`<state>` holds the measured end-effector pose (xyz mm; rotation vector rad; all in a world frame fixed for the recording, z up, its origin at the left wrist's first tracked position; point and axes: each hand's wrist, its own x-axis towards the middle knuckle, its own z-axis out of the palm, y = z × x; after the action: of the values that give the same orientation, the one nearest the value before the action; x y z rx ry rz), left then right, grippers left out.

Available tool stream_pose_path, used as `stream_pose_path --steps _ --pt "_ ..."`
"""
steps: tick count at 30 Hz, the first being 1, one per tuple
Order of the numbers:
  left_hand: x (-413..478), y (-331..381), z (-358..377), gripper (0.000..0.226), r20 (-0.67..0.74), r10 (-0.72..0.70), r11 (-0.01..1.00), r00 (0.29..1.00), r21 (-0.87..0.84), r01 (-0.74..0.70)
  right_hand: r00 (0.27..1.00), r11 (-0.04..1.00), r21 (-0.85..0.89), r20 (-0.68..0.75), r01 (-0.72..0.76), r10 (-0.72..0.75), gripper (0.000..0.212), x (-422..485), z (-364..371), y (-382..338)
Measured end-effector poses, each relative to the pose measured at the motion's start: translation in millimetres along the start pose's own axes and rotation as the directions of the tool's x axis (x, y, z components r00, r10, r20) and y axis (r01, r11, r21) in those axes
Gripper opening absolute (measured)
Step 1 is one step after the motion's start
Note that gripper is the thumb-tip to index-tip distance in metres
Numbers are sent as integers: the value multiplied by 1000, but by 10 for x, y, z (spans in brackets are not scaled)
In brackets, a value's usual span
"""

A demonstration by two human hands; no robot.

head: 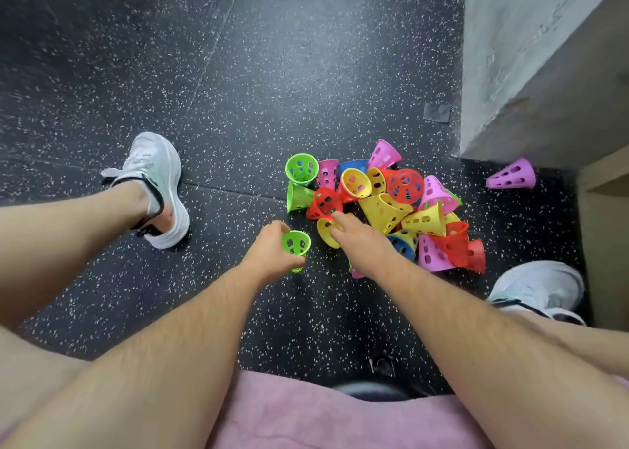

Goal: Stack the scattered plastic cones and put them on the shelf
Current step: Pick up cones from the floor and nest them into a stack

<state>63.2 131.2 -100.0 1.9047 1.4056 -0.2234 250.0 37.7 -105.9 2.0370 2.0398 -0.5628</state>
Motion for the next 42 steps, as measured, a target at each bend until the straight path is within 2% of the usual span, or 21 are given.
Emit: stream_pose_path --steps 2,5,8,10,14,17,19,24,26,29,31,34,36,42 --pt "-14 14 39 74 -7 26 1000 1000 -5 -26 997 999 41 -72 -22 25 68 -5 45 12" --pt "-36 52 93 73 -18 35 999 999 -8 -35 965 995 102 -258 -17 42 54 -5 181 99" --pt "-75 75 148 82 -19 31 998 999 -49 -32 882 970 242 -456 -8 121 24 -87 190 130" --pt "-104 110 179 87 -35 36 996 999 -76 -39 853 947 319 -480 -48 205 16 -148 100 114" --pt "-162 221 180 75 -80 109 985 991 -126 -119 905 961 277 -409 5 113 14 -216 13 18" --pt "-208 275 180 57 -102 168 966 981 -179 -184 938 975 213 -347 69 9 25 -276 -8 -40" --pt "-238 282 210 62 -100 182 959 978 -202 -199 948 968 237 -319 81 -2 28 -311 -16 -52" --pt "-262 273 285 93 -99 179 954 979 -225 -197 964 945 321 -266 64 25 40 -393 44 -24" --pt "-251 280 302 100 -101 177 955 979 -221 -195 975 910 412 -217 48 47 41 -445 85 -16" --pt "-229 281 339 82 -74 187 964 980 -180 -197 984 892 451 -170 22 62 47 -539 125 -9" --pt "-207 278 372 74 -61 183 968 981 -165 -191 960 903 431 -249 -8 127 47 -586 162 26" --pt "-175 316 441 74 -34 186 968 982 -163 -189 902 892 448 -356 -66 246 35 -684 239 129" --pt "-160 353 488 75 -14 191 966 981 -173 -191 908 888 448 -322 -104 268 26 -771 275 226" --pt "-150 318 611 77 28 196 971 980 -143 -191 924 901 394 -248 -180 292 30 -781 368 318"
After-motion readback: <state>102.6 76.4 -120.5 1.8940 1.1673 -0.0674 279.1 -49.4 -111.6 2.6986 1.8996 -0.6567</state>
